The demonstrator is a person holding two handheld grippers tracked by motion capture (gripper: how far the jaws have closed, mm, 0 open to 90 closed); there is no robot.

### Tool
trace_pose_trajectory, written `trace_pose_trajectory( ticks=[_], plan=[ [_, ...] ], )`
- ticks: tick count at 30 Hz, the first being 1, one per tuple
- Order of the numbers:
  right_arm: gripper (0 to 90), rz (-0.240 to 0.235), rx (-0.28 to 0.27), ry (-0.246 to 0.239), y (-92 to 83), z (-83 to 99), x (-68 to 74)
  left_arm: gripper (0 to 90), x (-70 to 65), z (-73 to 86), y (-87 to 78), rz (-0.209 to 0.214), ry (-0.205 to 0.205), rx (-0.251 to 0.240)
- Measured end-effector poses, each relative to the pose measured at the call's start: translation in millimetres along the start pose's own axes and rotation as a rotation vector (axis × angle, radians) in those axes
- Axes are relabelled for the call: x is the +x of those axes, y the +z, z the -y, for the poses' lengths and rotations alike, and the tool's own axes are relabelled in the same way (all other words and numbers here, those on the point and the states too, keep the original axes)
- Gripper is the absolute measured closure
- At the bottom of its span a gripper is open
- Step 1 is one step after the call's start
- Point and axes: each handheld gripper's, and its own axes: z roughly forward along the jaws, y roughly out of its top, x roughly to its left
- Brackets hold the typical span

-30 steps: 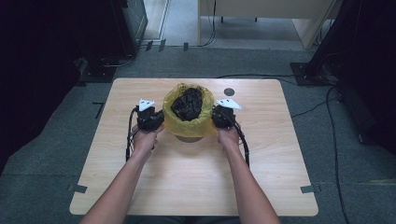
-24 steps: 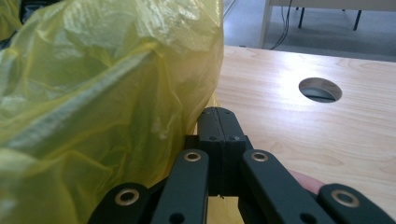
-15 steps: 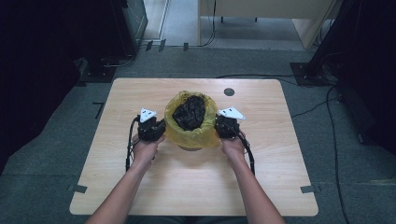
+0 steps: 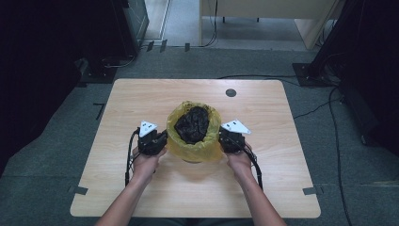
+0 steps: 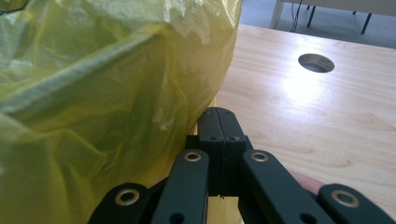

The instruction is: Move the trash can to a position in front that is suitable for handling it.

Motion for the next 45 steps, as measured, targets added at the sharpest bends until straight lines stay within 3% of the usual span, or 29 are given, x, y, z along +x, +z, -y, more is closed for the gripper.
trace_pose_trajectory(
  ticks=[9, 21, 25, 29, 31, 35, 37, 39, 45],
  plan=[
    [90.0, -0.009, -0.002, -0.014, -23.1, 13.6, 6.4, 90.0, -11.7, 13.8, -17.7, 0.011, 0.022, 0.003],
    [90.0, -0.033, -0.013, -0.009, -49.8, 30.6, 9.7, 90.0, -32.5, 36.0, -41.5, 0.006, 0.006, -0.018],
    [90.0, -0.049, -0.021, 0.01, -55.6, 33.8, 7.0, 89.3, -33.5, 41.4, -46.3, 0.02, 0.031, -0.029],
    [77.9, -0.022, -0.042, 0.019, -64.3, 35.1, 1.7, 71.9, -25.8, 42.9, -53.9, 0.023, 0.025, -0.044],
    [71.0, -0.005, -0.06, 0.034, -70.0, 37.1, -3.9, 62.2, -18.8, 44.6, -59.4, -0.011, 0.039, -0.044],
    [55.8, 0.007, -0.07, 0.123, -81.5, 46.1, -18.5, 45.2, -3.2, 55.7, -62.1, -0.086, 0.042, -0.003],
    [52.3, -0.012, -0.08, 0.179, -86.5, 52.8, -25.3, 41.8, 6.6, 65.2, -61.0, -0.106, 0.013, 0.03],
    [48.5, -0.008, -0.071, 0.205, -90.1, 60.4, -29.8, 39.1, 11.9, 72.8, -58.8, -0.124, 0.012, 0.066],
    [40.1, -0.003, -0.032, 0.193, -94.7, 76.4, -30.6, 34.9, 5.2, 85.5, -51.9, -0.122, 0.06, 0.126]
  ],
)
